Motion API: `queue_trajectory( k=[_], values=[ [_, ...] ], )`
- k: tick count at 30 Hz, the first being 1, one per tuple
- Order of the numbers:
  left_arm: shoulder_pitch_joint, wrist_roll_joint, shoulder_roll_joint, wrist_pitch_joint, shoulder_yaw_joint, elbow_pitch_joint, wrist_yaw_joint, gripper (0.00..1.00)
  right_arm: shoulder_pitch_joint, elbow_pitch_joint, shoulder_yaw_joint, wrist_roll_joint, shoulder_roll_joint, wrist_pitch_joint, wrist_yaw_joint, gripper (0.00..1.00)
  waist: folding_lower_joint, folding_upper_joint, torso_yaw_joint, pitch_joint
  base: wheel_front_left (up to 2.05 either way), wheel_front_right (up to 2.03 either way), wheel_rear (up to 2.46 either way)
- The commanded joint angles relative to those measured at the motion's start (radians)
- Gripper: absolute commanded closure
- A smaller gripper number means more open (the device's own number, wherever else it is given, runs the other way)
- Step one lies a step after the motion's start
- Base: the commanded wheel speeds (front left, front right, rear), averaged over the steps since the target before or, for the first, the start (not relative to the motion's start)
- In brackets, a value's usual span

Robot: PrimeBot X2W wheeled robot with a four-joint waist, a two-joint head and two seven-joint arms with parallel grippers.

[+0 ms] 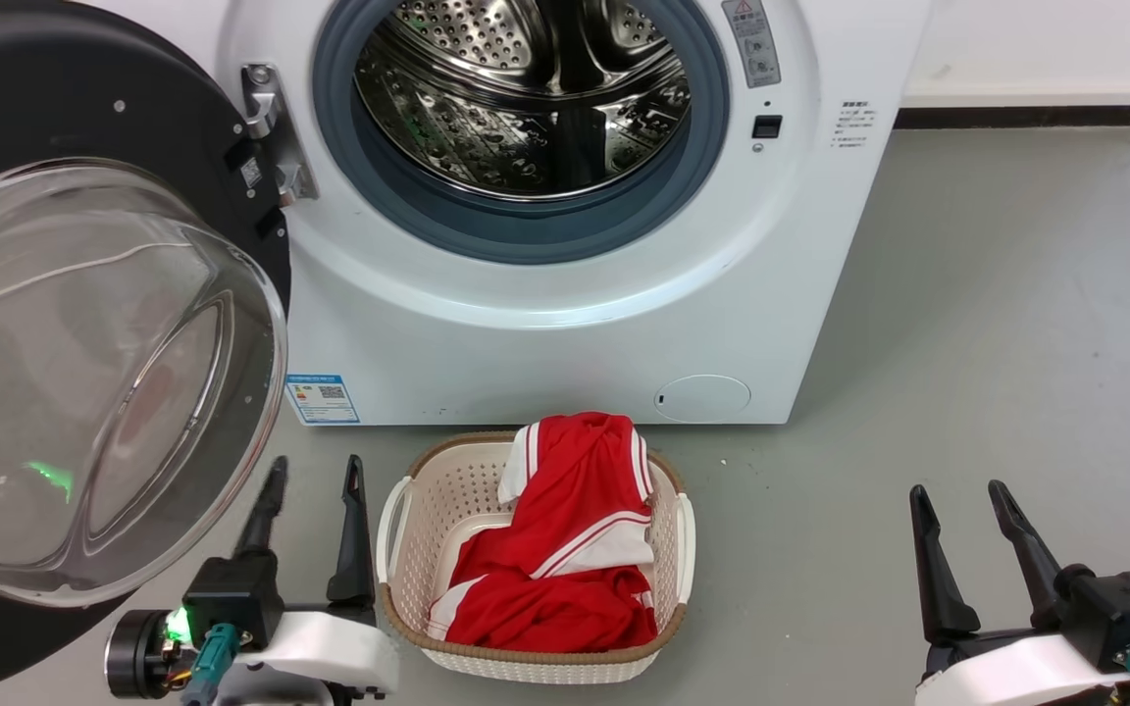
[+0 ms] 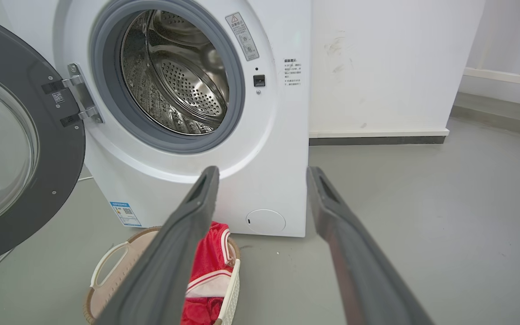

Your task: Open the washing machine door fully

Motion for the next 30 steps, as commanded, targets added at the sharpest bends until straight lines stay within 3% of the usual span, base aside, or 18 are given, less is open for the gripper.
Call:
queue_trajectory(
  k=[1,25,26,30],
  values=[
    [-0.003,0.007,-0.006,-0.003,0.010,-0.001,0.003,0.00,-0.003,-0.006,0.000,-0.001,0.002,0.003,-0.001,0.00,0.0000,0.0000,-0.008,0.004,0.00,0.00,0.00],
    [0.008,0.063,-0.053,-0.003,0.082,0.007,-0.053,0.00,-0.004,-0.021,-0.002,-0.011,0.002,0.005,-0.001,0.00,0.0000,0.0000,-0.005,0.015,0.00,0.00,0.00],
    [0.013,0.060,-0.053,0.000,0.078,0.008,-0.051,1.00,0.000,-0.017,-0.001,-0.006,0.000,0.003,0.000,1.00,0.0000,0.0000,-0.005,0.015,0.00,0.00,0.00],
    [0.025,0.028,-0.061,0.007,0.077,0.029,-0.058,1.00,0.008,0.002,0.004,0.027,0.000,0.004,0.000,1.00,0.0000,0.0000,-0.005,0.014,0.00,0.00,0.00]
  ],
)
